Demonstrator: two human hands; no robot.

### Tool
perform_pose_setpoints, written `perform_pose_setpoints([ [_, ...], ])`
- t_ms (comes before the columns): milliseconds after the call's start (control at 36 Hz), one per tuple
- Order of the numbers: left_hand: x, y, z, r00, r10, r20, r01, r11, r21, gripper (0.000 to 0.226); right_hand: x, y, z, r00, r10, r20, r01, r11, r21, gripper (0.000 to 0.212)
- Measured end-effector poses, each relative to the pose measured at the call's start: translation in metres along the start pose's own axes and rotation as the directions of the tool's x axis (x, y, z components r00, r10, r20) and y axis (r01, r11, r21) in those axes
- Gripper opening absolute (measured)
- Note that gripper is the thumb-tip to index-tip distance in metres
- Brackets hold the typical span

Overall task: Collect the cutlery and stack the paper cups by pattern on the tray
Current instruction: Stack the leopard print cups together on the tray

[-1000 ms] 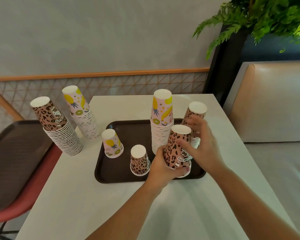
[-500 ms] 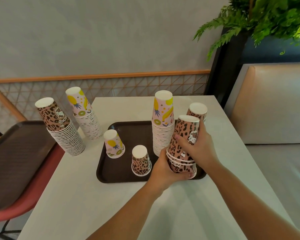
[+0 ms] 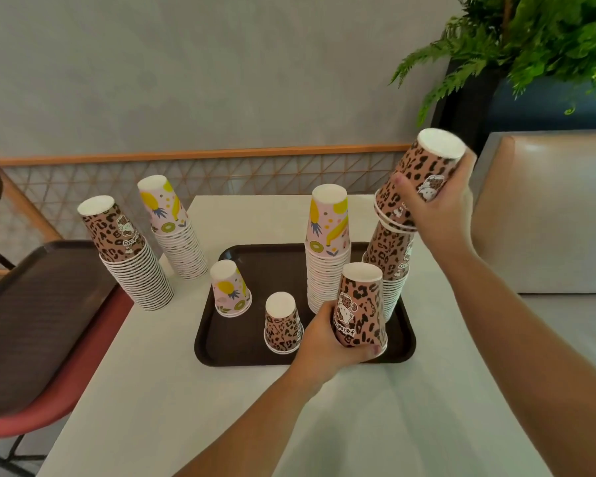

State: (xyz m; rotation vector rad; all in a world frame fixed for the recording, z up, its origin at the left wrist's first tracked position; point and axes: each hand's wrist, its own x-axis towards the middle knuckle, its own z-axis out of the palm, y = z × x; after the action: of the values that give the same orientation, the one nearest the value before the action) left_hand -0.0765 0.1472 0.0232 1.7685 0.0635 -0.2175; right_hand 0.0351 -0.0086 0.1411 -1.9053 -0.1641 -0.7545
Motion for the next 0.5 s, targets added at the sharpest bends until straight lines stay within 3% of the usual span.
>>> perform_pose_setpoints([
  [194,0.001,0.014,-0.001,0.999,0.045,-0.013,-0.044,0.998,0.039,0.075,-0.023,0.032,0.001,0.959,0.158,0.236,-0.144,0.987,-0.075,0.08],
  [278,0.002,0.03,-0.001,0.995,0.101,-0.021,-0.1,0.994,0.052,0.077,-0.028,0.034,-0.002,0.961,0.155,0.227,-0.138,0.986,-0.09,0.085],
  [389,0.005,0.061,-0.003,0.975,0.218,-0.04,-0.216,0.976,0.039,0.079,-0.027,0.021,-0.014,0.993,-0.007,0.122,0.013,0.999,-0.045,0.077],
  [500,0.013,0.103,-0.004,0.933,0.345,-0.099,-0.338,0.938,0.076,0.075,-0.02,-0.001,-0.029,0.963,-0.184,0.198,0.177,0.983,0.051,0.076],
])
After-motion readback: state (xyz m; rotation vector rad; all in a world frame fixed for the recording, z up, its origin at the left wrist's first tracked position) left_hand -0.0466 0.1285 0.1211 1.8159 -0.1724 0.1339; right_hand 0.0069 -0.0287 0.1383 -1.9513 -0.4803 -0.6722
